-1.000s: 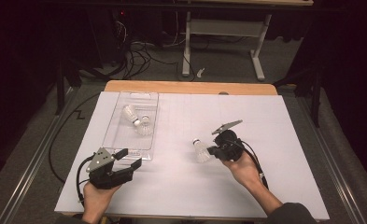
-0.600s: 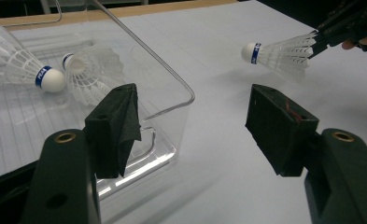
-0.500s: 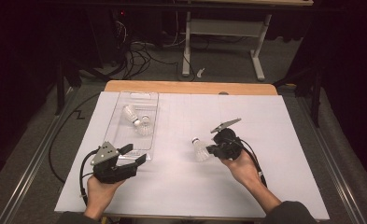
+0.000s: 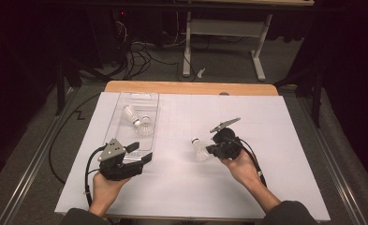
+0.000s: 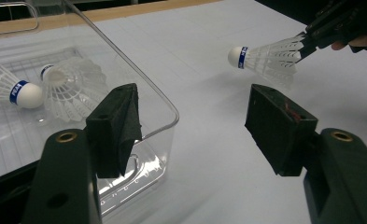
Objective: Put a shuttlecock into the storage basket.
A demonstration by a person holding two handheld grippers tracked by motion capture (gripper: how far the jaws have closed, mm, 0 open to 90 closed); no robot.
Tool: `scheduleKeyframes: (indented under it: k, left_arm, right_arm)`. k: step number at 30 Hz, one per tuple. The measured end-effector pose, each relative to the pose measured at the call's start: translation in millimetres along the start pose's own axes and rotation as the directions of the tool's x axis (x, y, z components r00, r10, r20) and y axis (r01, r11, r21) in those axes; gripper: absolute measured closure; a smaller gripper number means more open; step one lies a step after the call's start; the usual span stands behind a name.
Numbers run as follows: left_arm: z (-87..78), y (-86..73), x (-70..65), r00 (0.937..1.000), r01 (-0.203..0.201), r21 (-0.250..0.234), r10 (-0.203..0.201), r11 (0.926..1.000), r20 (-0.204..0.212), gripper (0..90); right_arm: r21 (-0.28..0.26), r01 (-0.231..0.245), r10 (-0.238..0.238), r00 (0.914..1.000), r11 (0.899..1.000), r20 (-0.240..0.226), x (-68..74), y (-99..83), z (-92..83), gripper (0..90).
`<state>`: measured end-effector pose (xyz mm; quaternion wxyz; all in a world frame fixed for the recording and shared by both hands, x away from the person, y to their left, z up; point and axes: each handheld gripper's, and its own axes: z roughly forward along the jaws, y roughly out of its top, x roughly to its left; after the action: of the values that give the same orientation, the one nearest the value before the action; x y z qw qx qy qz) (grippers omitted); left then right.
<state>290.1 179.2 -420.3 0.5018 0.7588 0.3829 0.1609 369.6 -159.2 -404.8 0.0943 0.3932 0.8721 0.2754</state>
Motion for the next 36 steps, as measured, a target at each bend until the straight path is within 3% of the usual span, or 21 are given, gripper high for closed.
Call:
scheduleKeyframes:
  k: [36]
  left_arm:
    - [35.1,12.4,-15.0,0.9968,-0.044,0.056,0.040,0.9975,0.069,36.0]
  right_arm:
    - [0.014,0.005,-0.005,1.0000,1.000,-0.003,2.4,7.4,3.0,90.0]
